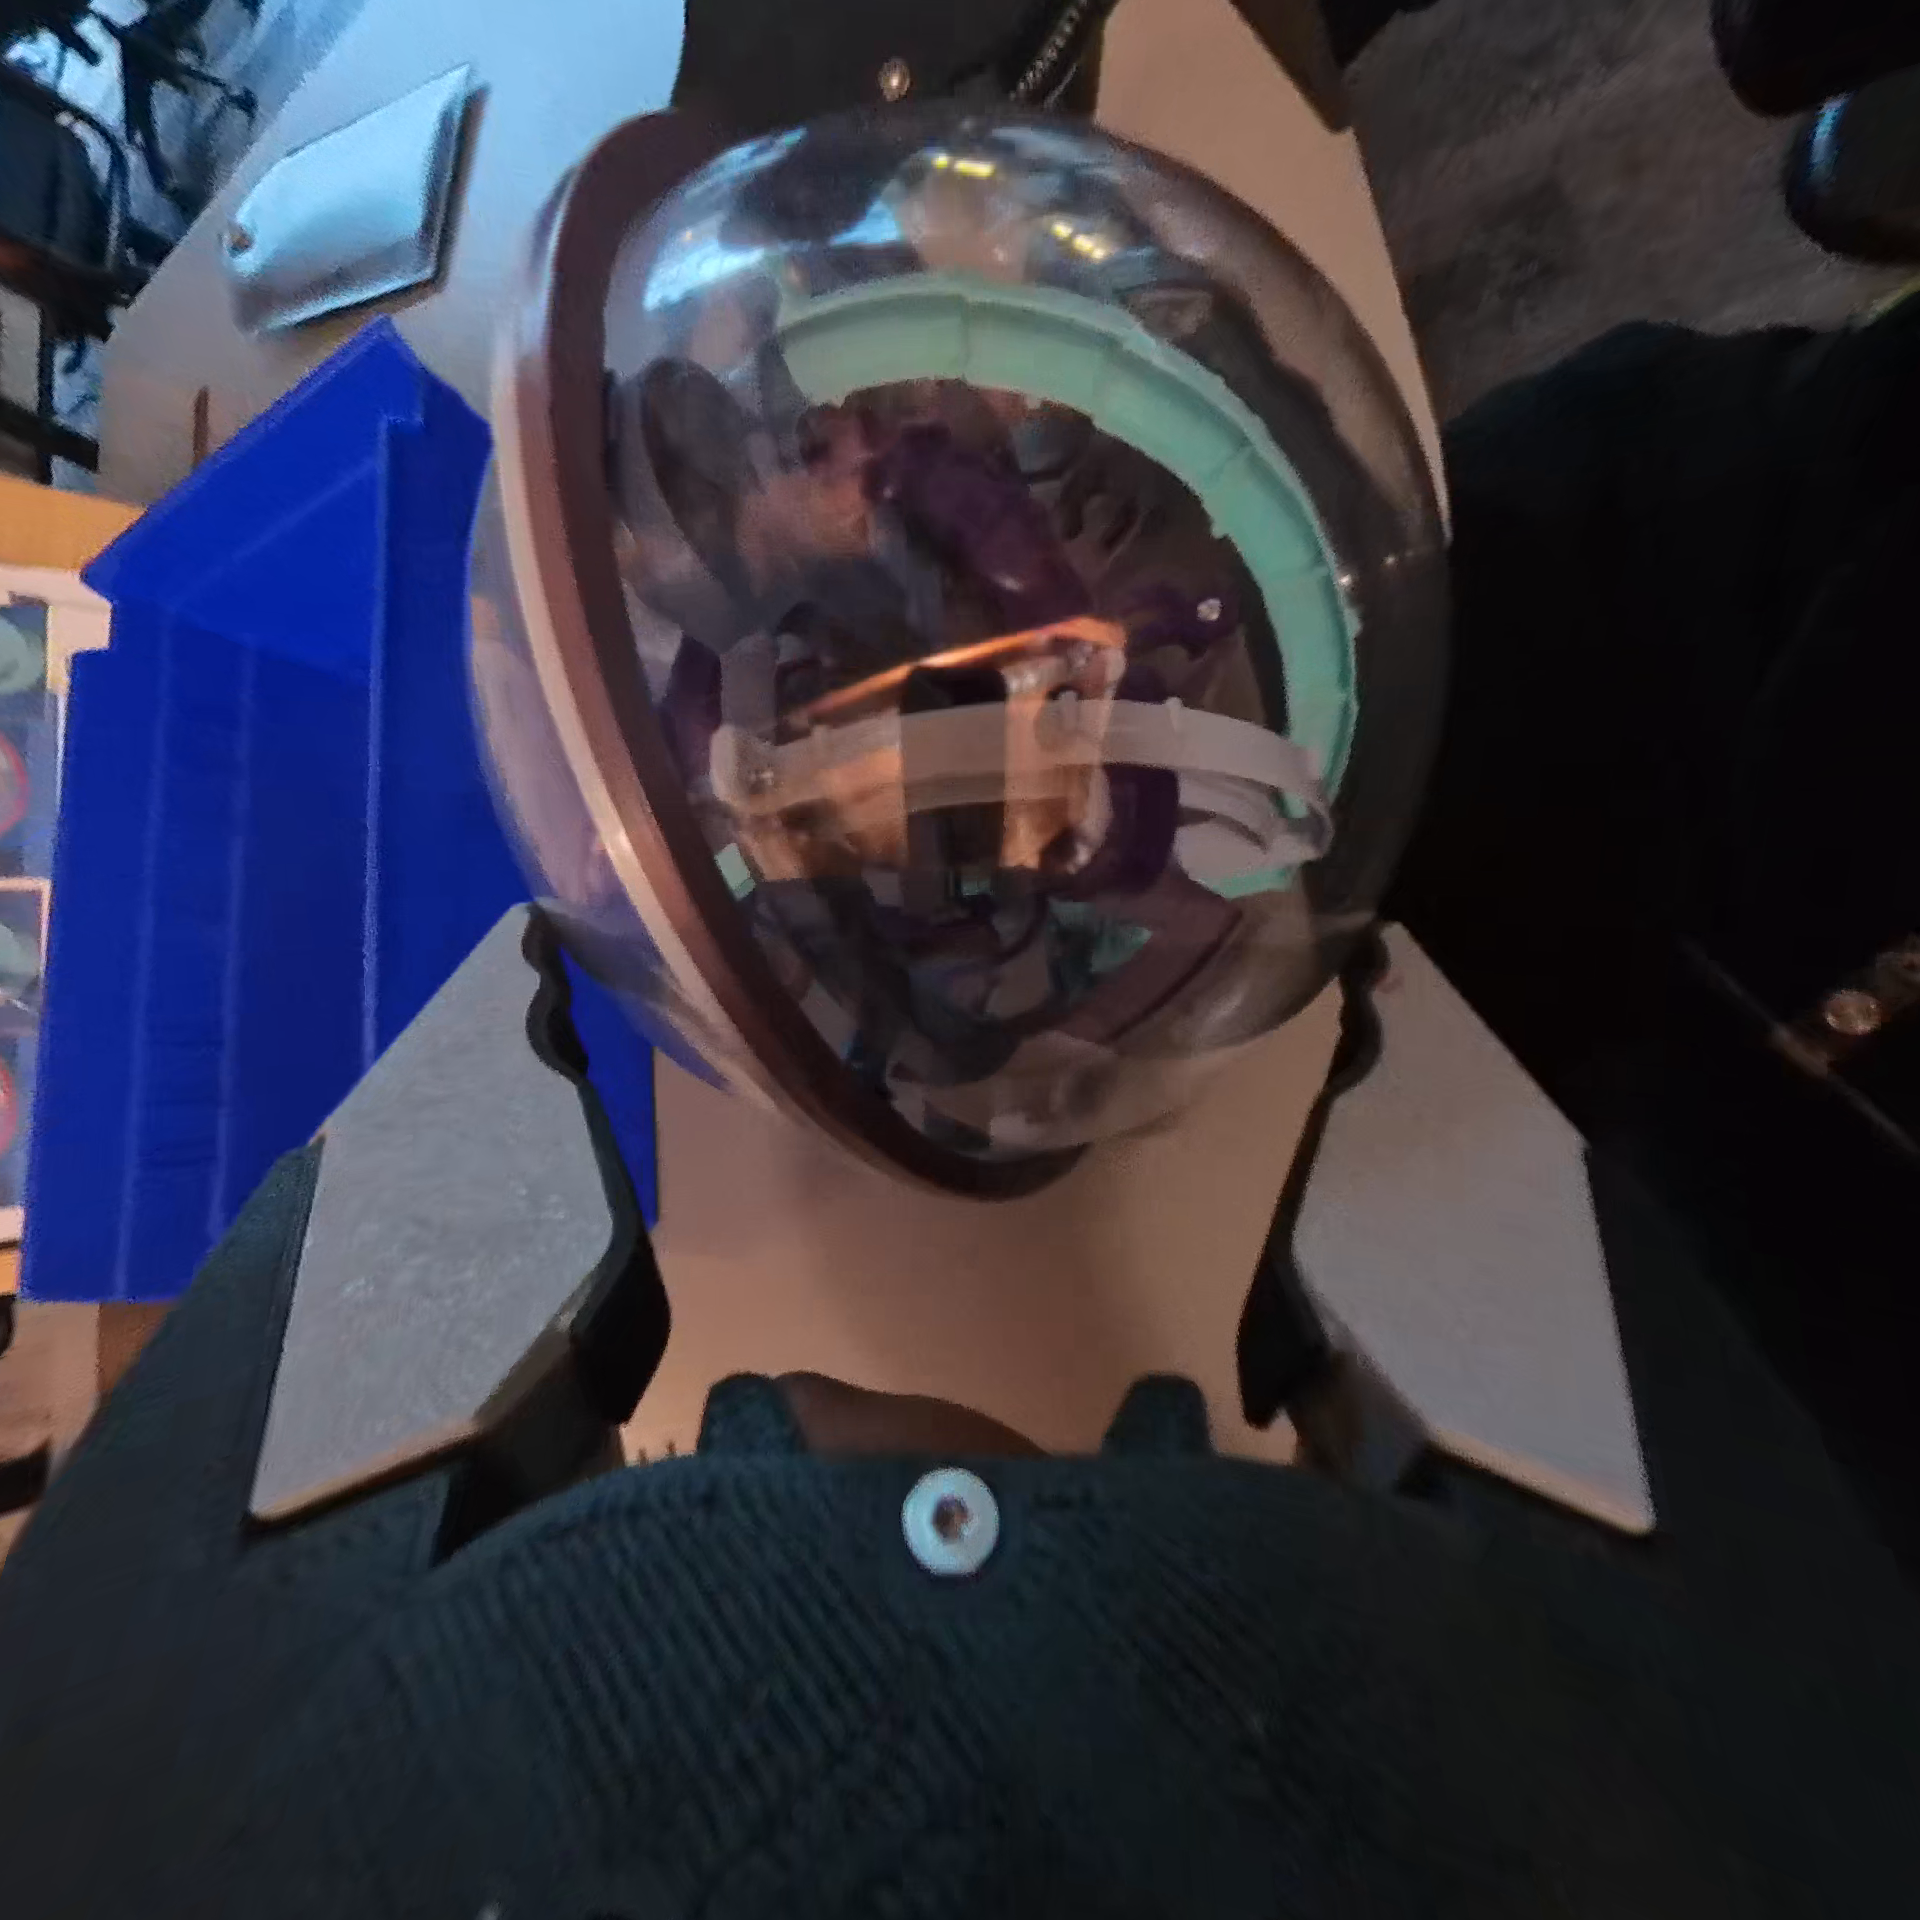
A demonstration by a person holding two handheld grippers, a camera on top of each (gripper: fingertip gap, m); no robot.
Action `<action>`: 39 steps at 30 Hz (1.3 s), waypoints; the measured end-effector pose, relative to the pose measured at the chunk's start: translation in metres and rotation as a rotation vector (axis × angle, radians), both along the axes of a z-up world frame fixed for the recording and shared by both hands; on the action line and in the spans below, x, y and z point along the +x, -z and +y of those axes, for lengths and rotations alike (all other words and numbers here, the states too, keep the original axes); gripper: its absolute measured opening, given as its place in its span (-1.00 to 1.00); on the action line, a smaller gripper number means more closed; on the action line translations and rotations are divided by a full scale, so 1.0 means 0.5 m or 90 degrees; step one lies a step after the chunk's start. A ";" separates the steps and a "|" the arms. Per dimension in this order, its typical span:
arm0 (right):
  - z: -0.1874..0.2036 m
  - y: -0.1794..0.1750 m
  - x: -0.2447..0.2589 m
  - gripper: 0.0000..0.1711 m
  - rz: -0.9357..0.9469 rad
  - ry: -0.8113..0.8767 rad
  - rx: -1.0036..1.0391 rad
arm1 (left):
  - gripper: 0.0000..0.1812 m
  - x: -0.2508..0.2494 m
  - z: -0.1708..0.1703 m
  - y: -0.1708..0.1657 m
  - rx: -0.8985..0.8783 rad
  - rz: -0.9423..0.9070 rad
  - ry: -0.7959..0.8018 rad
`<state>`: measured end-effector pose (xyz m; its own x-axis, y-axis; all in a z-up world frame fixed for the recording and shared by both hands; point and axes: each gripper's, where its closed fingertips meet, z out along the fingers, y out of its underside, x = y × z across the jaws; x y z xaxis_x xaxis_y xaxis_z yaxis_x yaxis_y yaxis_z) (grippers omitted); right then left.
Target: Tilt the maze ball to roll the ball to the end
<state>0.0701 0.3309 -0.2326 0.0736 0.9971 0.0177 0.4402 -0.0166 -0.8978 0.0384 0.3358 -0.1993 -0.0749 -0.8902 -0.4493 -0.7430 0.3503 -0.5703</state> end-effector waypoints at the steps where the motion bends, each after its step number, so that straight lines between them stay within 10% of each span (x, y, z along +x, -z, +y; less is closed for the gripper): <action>1: 0.000 0.005 -0.002 0.84 -0.012 0.013 0.008 | 0.59 -0.001 -0.001 -0.004 0.004 0.012 0.013; 19: 0.004 -0.053 -0.015 0.84 0.121 0.149 0.007 | 0.62 0.003 0.013 -0.050 -0.005 0.105 0.097; 39: 0.054 -0.080 0.031 0.84 0.006 0.276 0.420 | 0.62 0.019 0.057 -0.065 0.429 0.090 0.085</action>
<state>0.0858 0.3576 -0.1927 0.4564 0.6636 0.5928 0.5085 0.3522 -0.7857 0.0477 0.3644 -0.1670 -0.2625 -0.4005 -0.8779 -0.7203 0.6867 -0.0979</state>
